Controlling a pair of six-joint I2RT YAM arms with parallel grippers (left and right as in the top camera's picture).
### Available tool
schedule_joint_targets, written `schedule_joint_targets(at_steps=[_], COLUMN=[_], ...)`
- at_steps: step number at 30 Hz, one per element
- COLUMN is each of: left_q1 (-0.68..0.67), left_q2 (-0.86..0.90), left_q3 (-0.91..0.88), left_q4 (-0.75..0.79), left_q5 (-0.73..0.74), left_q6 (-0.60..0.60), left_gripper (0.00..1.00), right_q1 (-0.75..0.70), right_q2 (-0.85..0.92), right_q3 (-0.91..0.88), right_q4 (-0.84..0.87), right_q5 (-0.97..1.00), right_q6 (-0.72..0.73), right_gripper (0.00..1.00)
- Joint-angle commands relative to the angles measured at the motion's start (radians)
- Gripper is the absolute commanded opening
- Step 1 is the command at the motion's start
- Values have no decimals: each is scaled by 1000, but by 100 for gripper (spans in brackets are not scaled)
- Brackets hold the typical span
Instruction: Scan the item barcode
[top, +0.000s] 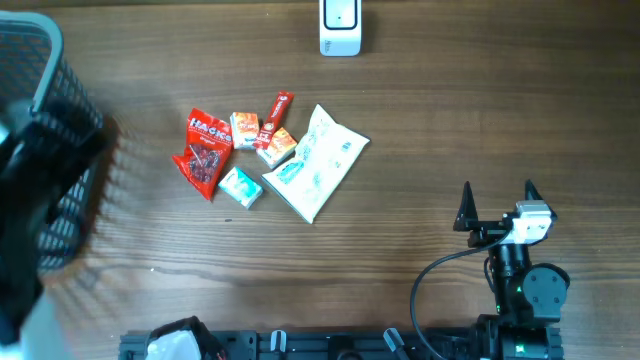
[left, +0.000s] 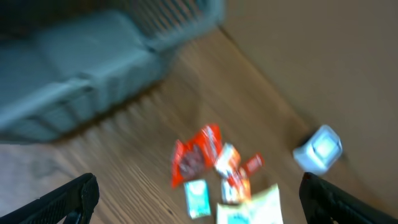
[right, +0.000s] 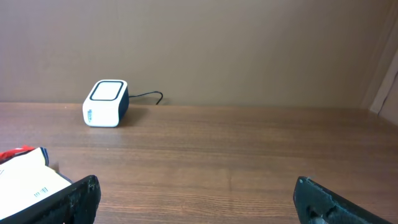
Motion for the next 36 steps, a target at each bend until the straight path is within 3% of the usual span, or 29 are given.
schedule_joint_targets(at_steps=[1,14,32,36], left_q1=[98,111,111,111], left_q2=[-52,-8,66,72], left_q3=[6,1,0,0], left_q4=[-15,-239,-240,-225], left_q5=[-35,78,73,52], left_q6=[5,5,6,5], left_gripper=[100,100,100,100], right_q1=[-5,-5,-5,-5], right_q2=[-7,-7,-7,-7], right_q3=[-2,-2,-2,-2], right_q4=[2,2,2,91], right_q5=[14,14,14,3], right_q6=[-4,-4,-4,15], right_gripper=[100,100,100,100])
